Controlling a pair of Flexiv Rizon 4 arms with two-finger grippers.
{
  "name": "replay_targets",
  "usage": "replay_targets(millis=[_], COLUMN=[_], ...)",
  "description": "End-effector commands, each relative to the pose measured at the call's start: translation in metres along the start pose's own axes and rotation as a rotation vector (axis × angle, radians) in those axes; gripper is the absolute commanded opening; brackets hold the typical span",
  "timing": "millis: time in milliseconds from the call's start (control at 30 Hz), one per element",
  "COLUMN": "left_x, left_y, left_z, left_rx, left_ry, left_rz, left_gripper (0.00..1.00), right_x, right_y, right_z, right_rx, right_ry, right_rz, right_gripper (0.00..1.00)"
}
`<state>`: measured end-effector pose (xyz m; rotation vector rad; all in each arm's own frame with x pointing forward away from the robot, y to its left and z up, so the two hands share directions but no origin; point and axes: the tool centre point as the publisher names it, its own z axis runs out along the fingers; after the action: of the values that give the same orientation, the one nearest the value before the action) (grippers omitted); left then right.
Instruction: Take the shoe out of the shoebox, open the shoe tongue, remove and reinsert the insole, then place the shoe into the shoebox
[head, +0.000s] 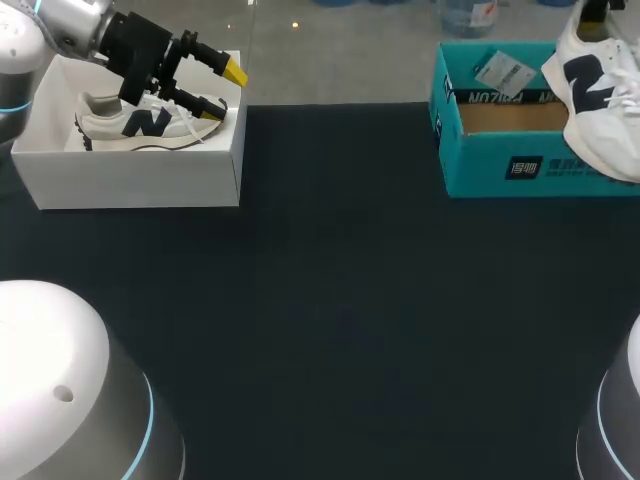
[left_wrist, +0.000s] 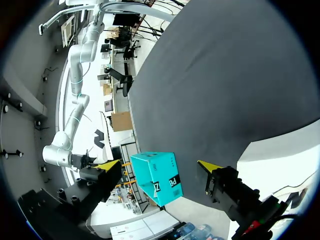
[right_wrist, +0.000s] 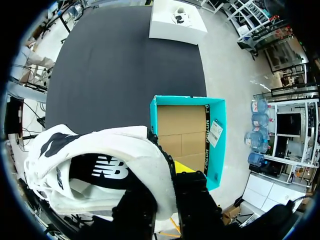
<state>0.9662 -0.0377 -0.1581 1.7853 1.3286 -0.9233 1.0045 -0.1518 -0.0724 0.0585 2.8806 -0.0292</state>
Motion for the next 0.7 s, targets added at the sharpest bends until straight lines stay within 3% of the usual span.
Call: replay_targets(millis=[33, 100, 233, 533, 700], left_x=[0.0, 0.0, 0.0, 0.0, 0.0], left_y=[0.001, 0.001, 0.001, 0.001, 0.001], left_z=[-0.001, -0.001, -0.001, -0.001, -0.001], left_rx=[0.003, 0.003, 0.003, 0.003, 0.003], left_ry=[0.002, 0.002, 0.002, 0.002, 0.002], left_rz=[0.001, 0.001, 0.001, 0.001, 0.001], left_gripper=[1.0, 1.0, 1.0, 1.0, 1.0], right_x=[-0.001, -0.001, -0.005, -0.024, -0.04], right_y=[0.0, 0.0, -0.026, -0.082, -0.115], right_z=[-0.001, -0.001, 0.001, 0.008, 0.015], right_rx=[0.0, 0.0, 0.011, 0.13, 0.127], right_ry=[0.001, 0.001, -0.011, -0.029, -0.03], right_rz=[0.0, 0.0, 0.054, 0.044, 0.059], right_gripper=[0.0, 0.0, 0.0, 0.0, 0.0])
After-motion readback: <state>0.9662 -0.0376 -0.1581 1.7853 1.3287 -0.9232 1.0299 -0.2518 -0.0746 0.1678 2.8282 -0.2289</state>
